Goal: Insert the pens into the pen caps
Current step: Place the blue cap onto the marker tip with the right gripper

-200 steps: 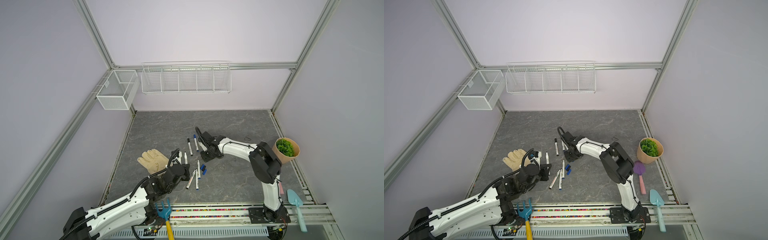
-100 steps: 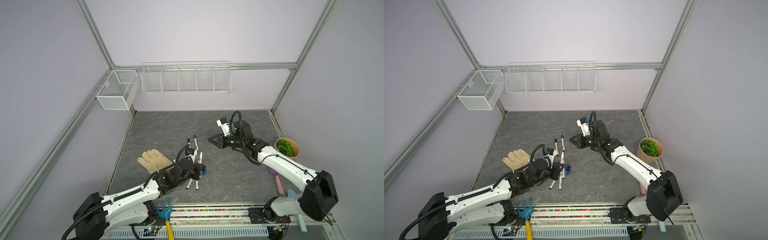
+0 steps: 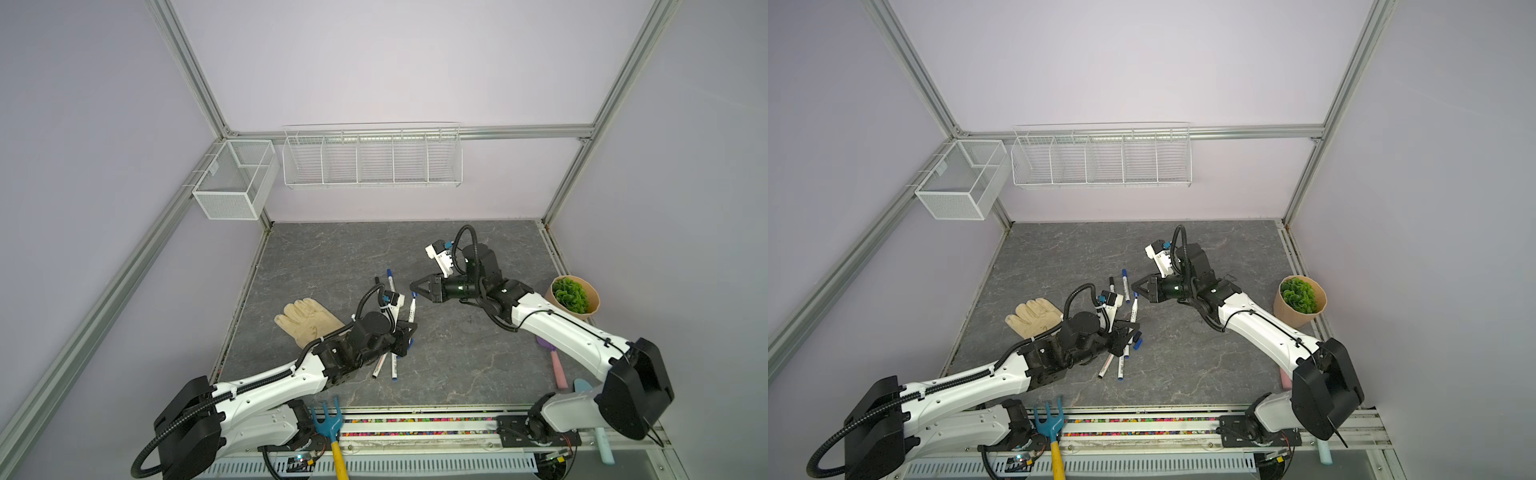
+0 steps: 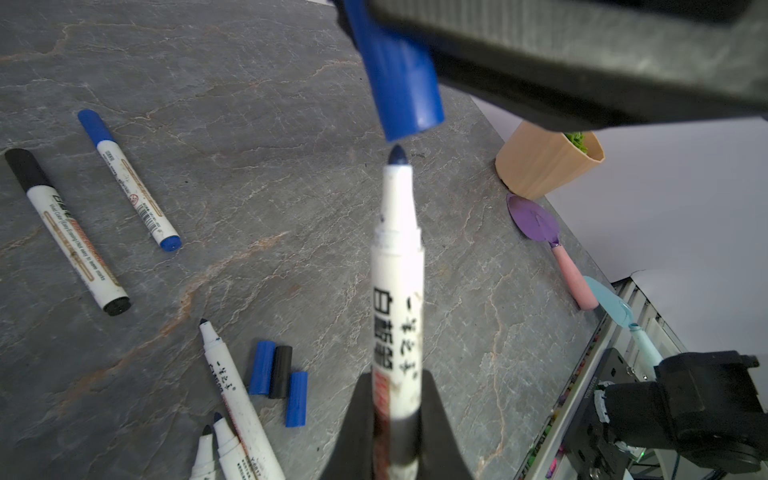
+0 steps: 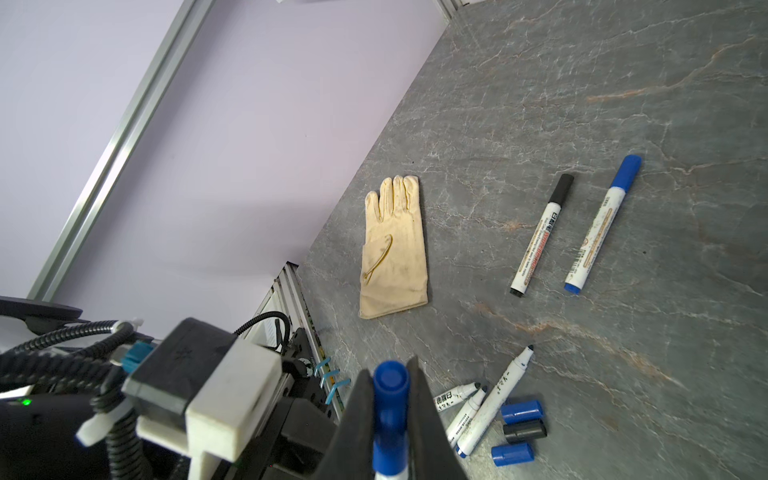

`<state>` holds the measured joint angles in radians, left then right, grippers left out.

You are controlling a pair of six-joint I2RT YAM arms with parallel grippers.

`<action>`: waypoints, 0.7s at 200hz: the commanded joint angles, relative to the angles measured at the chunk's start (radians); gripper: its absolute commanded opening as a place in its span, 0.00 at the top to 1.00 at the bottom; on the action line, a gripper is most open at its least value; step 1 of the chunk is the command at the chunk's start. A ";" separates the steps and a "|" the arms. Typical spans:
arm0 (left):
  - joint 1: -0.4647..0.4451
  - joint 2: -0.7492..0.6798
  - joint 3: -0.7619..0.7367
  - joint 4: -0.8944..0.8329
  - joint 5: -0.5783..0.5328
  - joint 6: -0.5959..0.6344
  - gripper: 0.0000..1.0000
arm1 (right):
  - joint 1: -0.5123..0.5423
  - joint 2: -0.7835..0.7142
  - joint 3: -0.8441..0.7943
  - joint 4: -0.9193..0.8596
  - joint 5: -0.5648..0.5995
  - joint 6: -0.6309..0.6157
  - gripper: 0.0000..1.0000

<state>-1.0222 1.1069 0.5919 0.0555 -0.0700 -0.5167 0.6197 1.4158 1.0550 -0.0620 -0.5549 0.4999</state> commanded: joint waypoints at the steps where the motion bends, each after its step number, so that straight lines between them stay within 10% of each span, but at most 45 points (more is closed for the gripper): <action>1: -0.004 0.008 0.036 0.029 0.000 0.020 1.00 | 0.006 0.014 0.014 -0.034 -0.011 -0.033 0.91; 140: 0.003 -0.023 0.041 0.142 -0.057 0.014 1.00 | -0.002 -0.020 0.008 -0.062 -0.129 -0.044 0.92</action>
<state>-1.0233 1.1107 0.5930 0.0952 -0.0834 -0.5167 0.6231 1.4235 1.0603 -0.0956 -0.5995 0.4553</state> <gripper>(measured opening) 0.122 0.136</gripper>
